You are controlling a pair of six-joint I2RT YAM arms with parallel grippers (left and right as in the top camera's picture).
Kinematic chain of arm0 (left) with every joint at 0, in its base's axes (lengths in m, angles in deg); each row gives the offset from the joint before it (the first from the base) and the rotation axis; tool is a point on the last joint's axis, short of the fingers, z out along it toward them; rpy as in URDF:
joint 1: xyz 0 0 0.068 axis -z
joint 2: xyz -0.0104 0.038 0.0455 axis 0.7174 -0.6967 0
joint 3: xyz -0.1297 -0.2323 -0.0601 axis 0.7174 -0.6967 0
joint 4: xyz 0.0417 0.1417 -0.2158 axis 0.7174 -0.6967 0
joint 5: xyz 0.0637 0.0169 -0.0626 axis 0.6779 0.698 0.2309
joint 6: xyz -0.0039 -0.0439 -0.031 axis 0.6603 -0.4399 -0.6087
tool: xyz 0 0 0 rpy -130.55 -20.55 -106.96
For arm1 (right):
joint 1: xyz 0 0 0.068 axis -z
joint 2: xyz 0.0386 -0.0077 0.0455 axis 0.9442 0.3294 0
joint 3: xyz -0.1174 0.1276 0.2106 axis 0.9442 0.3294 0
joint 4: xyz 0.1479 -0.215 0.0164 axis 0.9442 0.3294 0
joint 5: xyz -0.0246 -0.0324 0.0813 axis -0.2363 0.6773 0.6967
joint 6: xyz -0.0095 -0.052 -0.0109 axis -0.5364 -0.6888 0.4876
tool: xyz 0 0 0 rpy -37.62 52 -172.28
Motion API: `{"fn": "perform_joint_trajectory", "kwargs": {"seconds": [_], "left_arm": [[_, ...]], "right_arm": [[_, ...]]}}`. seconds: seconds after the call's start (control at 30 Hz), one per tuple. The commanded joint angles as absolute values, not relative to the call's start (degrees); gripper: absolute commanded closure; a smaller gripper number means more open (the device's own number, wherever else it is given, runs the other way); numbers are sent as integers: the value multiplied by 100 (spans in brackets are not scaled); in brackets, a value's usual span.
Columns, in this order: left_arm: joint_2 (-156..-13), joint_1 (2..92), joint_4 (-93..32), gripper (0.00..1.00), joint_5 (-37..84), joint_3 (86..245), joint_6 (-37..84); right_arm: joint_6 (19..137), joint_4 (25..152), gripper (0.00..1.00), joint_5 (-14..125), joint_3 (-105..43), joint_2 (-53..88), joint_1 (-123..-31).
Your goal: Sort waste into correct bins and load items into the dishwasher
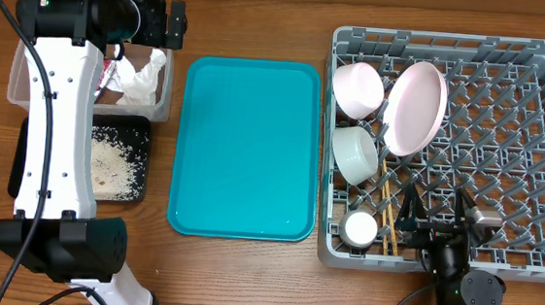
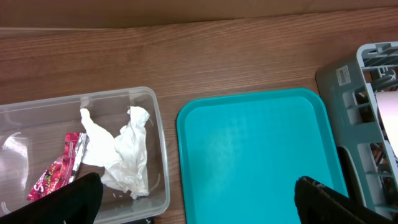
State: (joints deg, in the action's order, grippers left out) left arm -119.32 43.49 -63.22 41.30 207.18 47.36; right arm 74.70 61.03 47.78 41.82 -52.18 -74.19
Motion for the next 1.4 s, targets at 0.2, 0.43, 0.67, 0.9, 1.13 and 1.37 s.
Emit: {"fn": "perform_joint_trajectory", "kwargs": {"seconds": [0.2,0.43,0.67,0.9,1.13,1.37], "left_arm": [[-11967,4362,-6303,0,4160,20808,4701],[-11505,4360,-6263,0,4573,20714,4968],[-10058,4360,-4585,0,4256,18987,5088],[-7978,4360,-2270,0,4241,15645,5086],[-5766,4360,292,0,4241,12124,5088],[-3663,4360,1467,0,4291,9742,5088]], "right_arm": [[7450,6070,0,4727,4241,-5275,-7394],[7448,6070,0,4727,4241,-5275,-7394],[7450,6070,0,4727,4241,-5275,-7394],[7450,6070,0,4727,4241,-5275,-7394],[7450,6070,0,4727,4241,-5275,-7394],[7450,6070,0,4727,4241,-5275,-7394]]}}
